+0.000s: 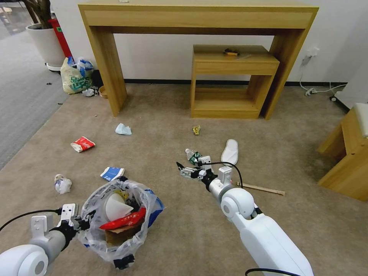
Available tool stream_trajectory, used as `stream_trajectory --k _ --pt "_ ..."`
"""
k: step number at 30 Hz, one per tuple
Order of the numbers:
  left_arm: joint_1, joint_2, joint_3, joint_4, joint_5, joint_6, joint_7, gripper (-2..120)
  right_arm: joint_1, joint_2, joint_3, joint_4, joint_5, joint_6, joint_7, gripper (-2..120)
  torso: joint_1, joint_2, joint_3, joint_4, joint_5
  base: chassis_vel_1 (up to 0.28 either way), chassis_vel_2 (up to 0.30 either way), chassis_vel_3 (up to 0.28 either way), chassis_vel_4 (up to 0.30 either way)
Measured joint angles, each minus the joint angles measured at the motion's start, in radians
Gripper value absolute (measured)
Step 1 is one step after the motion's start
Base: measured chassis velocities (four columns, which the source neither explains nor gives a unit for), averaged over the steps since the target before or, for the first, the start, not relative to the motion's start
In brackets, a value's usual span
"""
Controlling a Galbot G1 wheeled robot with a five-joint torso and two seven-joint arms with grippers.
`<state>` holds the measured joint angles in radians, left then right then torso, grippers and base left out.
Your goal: Pick up the trash bin and place the garbage on the floor into it.
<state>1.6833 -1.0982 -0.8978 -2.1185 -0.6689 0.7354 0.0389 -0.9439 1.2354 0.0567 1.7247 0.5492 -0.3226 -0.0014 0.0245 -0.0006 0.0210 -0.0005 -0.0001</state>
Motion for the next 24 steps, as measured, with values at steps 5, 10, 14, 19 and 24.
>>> stream_trajectory --k 5,10,14,19,24 --pt "0.001 -0.007 0.003 -0.007 0.004 0.0 0.001 0 -0.011 -0.007 0.013 0.008 0.0 0.0 0.003 100 0.0 0.0 0.0 -0.0001 0.0002 -0.15 -0.149 0.148 0.14" --pt "0.007 -0.013 0.006 -0.012 0.012 0.0 0.003 0 -0.02 -0.008 0.019 0.01 -0.001 0.001 0.003 100 0.0 0.0 0.0 0.0002 0.0002 -0.131 -0.123 0.138 0.139" --pt "0.015 -0.017 0.005 -0.017 0.017 0.0 0.005 0 -0.026 -0.008 0.022 0.01 -0.002 0.002 0.003 100 0.0 0.0 0.0 0.0003 0.0 -0.106 -0.116 0.107 0.11" --pt "0.026 -0.02 0.003 -0.025 0.019 0.0 0.009 0 -0.032 -0.006 0.025 0.011 -0.004 0.004 0.005 100 0.0 0.0 0.0 0.0001 0.0001 -0.127 -0.13 0.119 0.125" --pt "0.032 -0.026 0.003 -0.028 0.028 0.0 0.014 0 -0.042 -0.006 0.028 0.012 -0.006 0.006 0.006 100 0.0 0.0 0.0 0.0001 0.0001 -0.128 -0.131 0.129 0.127"
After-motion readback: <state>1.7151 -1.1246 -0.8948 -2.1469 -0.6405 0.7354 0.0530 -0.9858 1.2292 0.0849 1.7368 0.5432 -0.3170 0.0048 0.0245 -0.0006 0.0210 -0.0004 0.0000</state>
